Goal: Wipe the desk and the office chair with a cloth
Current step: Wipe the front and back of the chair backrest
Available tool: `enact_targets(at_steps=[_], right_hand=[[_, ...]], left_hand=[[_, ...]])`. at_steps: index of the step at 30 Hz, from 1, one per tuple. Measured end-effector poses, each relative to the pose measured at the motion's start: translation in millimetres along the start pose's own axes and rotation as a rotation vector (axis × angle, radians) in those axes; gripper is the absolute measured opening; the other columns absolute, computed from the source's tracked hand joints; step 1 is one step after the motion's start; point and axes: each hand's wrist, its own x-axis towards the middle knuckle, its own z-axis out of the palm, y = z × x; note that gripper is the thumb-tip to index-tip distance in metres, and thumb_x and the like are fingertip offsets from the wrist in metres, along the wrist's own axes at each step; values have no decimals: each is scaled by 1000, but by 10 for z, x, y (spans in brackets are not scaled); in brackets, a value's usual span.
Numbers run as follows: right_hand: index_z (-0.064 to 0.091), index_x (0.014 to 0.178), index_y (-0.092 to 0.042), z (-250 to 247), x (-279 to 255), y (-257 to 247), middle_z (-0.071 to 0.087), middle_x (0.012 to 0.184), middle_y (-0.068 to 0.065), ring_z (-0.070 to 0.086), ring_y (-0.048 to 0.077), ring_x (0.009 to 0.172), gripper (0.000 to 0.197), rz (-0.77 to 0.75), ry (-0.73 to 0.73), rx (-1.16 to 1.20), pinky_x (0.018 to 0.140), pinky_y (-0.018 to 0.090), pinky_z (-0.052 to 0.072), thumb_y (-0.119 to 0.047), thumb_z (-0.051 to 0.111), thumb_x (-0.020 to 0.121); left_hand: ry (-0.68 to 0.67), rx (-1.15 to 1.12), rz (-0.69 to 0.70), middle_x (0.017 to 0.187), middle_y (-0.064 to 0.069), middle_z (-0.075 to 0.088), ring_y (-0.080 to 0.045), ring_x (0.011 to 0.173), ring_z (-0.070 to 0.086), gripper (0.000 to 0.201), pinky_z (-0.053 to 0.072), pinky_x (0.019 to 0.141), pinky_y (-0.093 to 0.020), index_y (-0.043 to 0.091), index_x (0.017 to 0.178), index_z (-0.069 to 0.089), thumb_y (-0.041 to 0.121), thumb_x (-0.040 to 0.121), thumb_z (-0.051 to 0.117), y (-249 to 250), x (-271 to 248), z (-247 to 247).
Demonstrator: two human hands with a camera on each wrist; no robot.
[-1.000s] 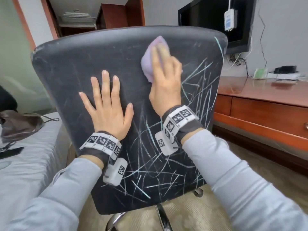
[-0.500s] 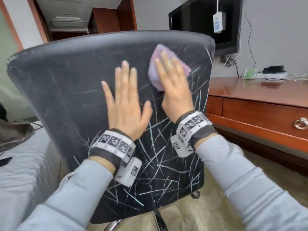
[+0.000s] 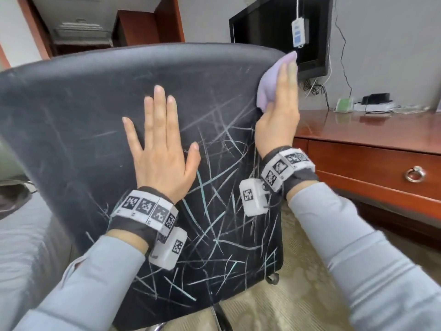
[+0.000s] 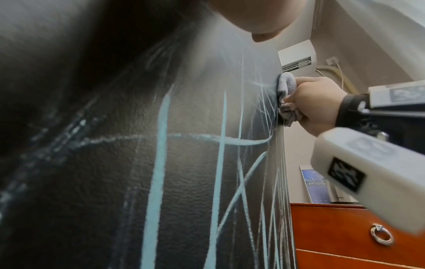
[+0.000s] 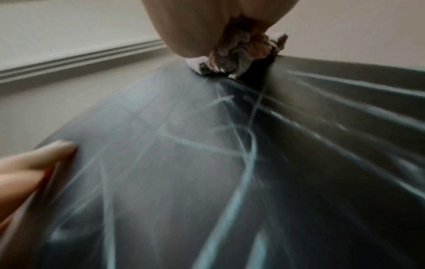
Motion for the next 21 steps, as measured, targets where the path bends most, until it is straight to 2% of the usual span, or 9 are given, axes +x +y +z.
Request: enact_targets(at_steps=[4,7,9,11,13,14,16,18,21], right_hand=[[27,153,0,-21,-543,190,18,162,17,15,35,151,90,-174,-229,-96,123,45,14,28,41,69],[29,152,0,-155,-376,313,20,161,18,17,35,150,91,-249,-275,-112,122,48,18,29,41,67],[32,151,2,-176,-88,282,24,160,20,22,33,149,85,-222,-180,-85,122,43,21,27,42,71],[36,150,0,-123,108,270,29,158,18,27,30,148,80,-92,-67,15,122,27,19,24,41,74],[40,148,-3,-56,-10,296,34,157,15,31,26,146,79,68,-9,95,116,11,15,24,40,74],[41,148,-3,-39,-190,344,35,156,15,32,26,145,79,107,-21,113,115,10,14,24,40,73],[39,149,-5,-68,-650,477,32,158,14,29,26,147,82,99,-141,77,119,18,15,25,40,73],[34,151,-6,-166,-950,609,29,159,13,25,24,148,85,27,-253,13,122,28,17,26,42,72],[37,149,-1,-239,-784,648,32,157,17,28,27,147,78,9,-200,44,121,36,24,25,41,75]], left_hand=[[11,-1,-22,168,-15,-4,-28,156,-5,83,0,120,-66,3,160,6,39,97,46,67,-2,-13],[-12,-7,-30,167,-19,-7,-33,155,-8,85,-2,118,-69,1,159,4,39,95,47,175,10,-16],[-21,-16,-15,167,-20,-7,-35,154,-8,85,-2,117,-70,1,159,4,38,95,46,262,26,7],[-24,-12,-3,167,-19,-8,-34,155,-8,84,-3,118,-69,2,159,3,38,96,45,301,41,40],[-24,-4,15,167,-17,-8,-32,155,-9,83,-3,119,-67,2,159,3,37,97,45,277,53,71],[-22,-3,27,167,-17,-9,-31,155,-9,83,-3,120,-66,2,159,2,36,97,45,252,56,82],[-18,-9,50,167,-17,-9,-31,155,-10,83,-4,120,-64,2,159,2,34,97,47,208,61,99],[-12,-18,55,167,-17,-9,-31,155,-10,84,-5,121,-62,2,159,2,32,97,50,189,59,109],[8,-25,44,167,-18,-8,-32,155,-9,83,-7,120,-61,2,159,3,31,97,50,168,38,107]])
